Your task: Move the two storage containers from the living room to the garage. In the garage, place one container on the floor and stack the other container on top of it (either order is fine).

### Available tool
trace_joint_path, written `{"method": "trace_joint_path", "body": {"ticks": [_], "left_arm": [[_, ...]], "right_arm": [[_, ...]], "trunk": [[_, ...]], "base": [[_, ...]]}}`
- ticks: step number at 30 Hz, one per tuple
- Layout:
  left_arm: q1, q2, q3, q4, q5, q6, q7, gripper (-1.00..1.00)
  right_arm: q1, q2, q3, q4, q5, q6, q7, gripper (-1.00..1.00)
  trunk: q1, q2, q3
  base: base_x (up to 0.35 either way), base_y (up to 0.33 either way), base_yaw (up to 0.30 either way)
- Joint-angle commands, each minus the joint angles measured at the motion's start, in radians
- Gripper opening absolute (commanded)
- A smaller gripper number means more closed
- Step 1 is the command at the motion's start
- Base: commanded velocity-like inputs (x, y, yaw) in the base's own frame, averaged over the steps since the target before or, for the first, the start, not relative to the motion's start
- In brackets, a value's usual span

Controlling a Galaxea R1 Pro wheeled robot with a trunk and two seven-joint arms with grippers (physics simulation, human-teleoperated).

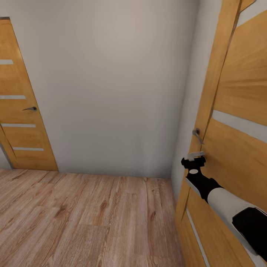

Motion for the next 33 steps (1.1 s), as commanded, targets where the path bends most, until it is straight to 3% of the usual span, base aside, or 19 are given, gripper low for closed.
{"method": "trace_joint_path", "body": {"ticks": [1,6,11,16,20,25,27,29,30,32,33], "left_arm": [[0.0,0.0,0.002,0.0,0.009,-0.002,0.0,1.0],[0.0,0.0,0.002,0.0,0.009,-0.002,0.0,1.0],[0.0,0.0,0.002,0.0,0.009,-0.002,0.0,1.0],[0.0,0.0,0.002,0.0,0.009,-0.002,0.0,1.0],[0.0,0.0,0.002,0.0,0.009,-0.002,0.0,1.0],[0.0,0.0,0.002,0.0,0.009,-0.002,0.0,1.0],[0.0,0.0,0.002,0.0,0.009,-0.002,0.0,1.0],[0.0,0.0,0.002,0.0,0.009,-0.002,0.0,1.0],[0.0,0.0,0.002,0.0,0.009,-0.002,0.0,1.0],[0.0,-0.001,0.002,0.0,0.009,-0.002,0.0,1.0],[0.0,0.0,0.002,0.0,0.009,-0.002,0.0,1.0]], "right_arm": [[-0.001,-0.002,0.002,0.002,-0.011,-0.007,-0.007,1.0],[-0.001,-0.017,-0.016,0.006,-0.013,-0.015,-0.006,1.0],[0.0,-0.051,-0.069,0.007,-0.013,-0.017,0.001,1.0],[0.0,-0.069,-0.074,0.007,-0.013,-0.017,0.002,1.0],[0.001,-0.072,-0.075,0.007,-0.014,-0.017,0.002,1.0],[0.001,-0.057,-0.072,0.005,-0.014,-0.01,0.003,1.0],[0.001,-0.032,-0.071,0.004,-0.015,-0.007,0.005,1.0],[0.001,0.051,-0.071,0.007,-0.015,-0.004,0.009,1.0],[0.001,0.075,-0.071,0.01,-0.015,-0.004,0.01,1.0],[0.001,0.16,-0.071,0.068,-0.015,-0.005,0.023,1.0],[0.001,0.177,-0.071,0.093,-0.015,-0.007,0.031,1.0]], "trunk": [[0.0,-0.001,-0.001],[0.0,-0.001,-0.001],[0.0,-0.001,-0.001],[0.0,-0.001,-0.001],[0.0,-0.001,-0.001],[0.0,-0.001,-0.001],[0.0,-0.001,-0.001],[0.0,-0.001,-0.001],[0.0,-0.001,-0.001],[0.0,-0.001,-0.001],[0.0,-0.001,-0.001]], "base": [[0.0,0.0,0.0],[0.0,0.0,0.0],[0.0,0.0,0.0],[0.0,0.0,0.0],[0.0,0.0,0.0],[0.0,0.0,0.0],[0.0,0.0,0.0],[0.0,0.0,0.0],[0.0,0.0,0.0],[0.0,0.0,0.0],[0.0,0.0,0.0]]}}
